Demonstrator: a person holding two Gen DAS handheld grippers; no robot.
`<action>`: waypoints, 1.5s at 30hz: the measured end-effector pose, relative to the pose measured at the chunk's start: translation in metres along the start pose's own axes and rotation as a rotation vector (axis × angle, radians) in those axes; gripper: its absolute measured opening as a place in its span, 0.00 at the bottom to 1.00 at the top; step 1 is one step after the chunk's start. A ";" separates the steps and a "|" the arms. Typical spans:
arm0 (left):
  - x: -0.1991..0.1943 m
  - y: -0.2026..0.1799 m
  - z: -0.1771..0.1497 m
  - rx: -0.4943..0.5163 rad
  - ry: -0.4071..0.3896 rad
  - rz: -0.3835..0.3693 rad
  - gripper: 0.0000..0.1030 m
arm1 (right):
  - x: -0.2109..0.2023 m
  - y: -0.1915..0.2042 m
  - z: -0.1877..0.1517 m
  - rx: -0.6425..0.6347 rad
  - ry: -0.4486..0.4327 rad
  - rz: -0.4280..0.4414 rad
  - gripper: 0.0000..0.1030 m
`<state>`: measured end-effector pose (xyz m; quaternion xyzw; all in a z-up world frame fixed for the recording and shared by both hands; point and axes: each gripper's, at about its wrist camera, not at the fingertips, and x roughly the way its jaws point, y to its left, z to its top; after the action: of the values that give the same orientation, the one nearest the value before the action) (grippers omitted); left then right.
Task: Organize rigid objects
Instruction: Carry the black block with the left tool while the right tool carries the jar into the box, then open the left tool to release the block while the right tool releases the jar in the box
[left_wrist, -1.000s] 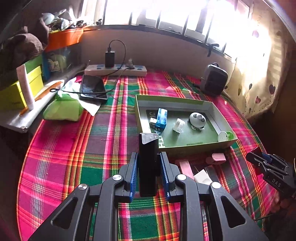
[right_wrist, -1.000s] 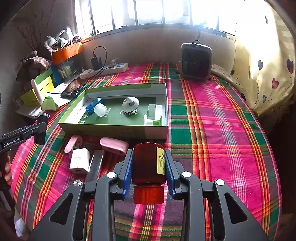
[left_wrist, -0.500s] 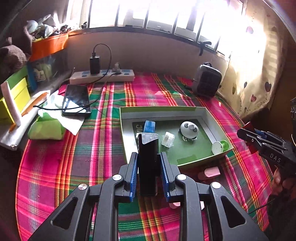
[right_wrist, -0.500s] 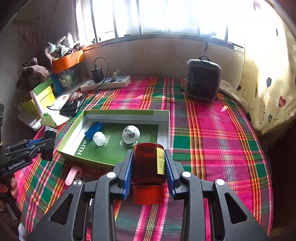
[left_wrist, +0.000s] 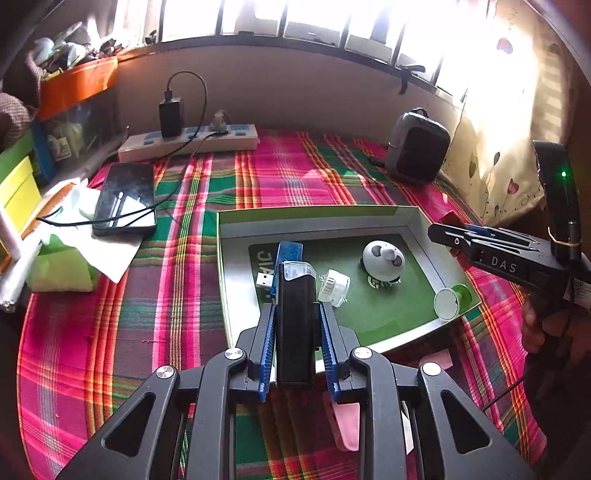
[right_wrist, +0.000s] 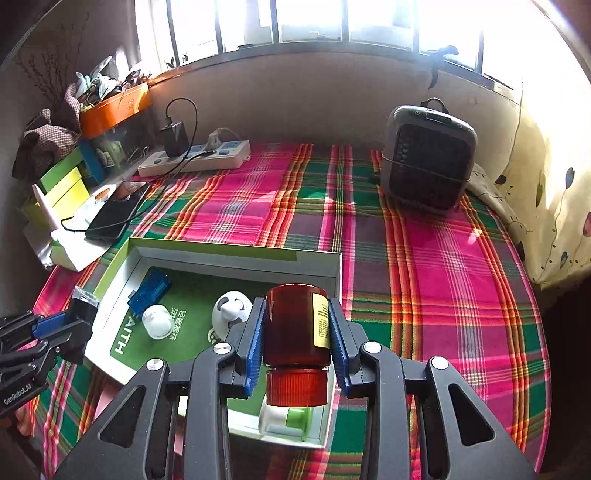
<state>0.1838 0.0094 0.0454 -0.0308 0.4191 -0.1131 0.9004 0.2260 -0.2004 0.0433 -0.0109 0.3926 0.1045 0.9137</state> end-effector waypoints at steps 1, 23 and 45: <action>0.002 -0.001 0.000 0.003 0.001 0.001 0.22 | 0.005 -0.001 0.002 0.004 0.009 0.002 0.32; 0.037 -0.010 0.004 0.030 0.053 0.013 0.22 | 0.055 0.002 0.009 -0.031 0.071 0.012 0.32; 0.045 -0.016 0.002 0.052 0.075 0.022 0.22 | 0.065 0.008 0.009 -0.059 0.067 0.040 0.32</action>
<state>0.2109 -0.0169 0.0152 0.0015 0.4498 -0.1149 0.8857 0.2742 -0.1800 0.0032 -0.0334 0.4197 0.1337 0.8972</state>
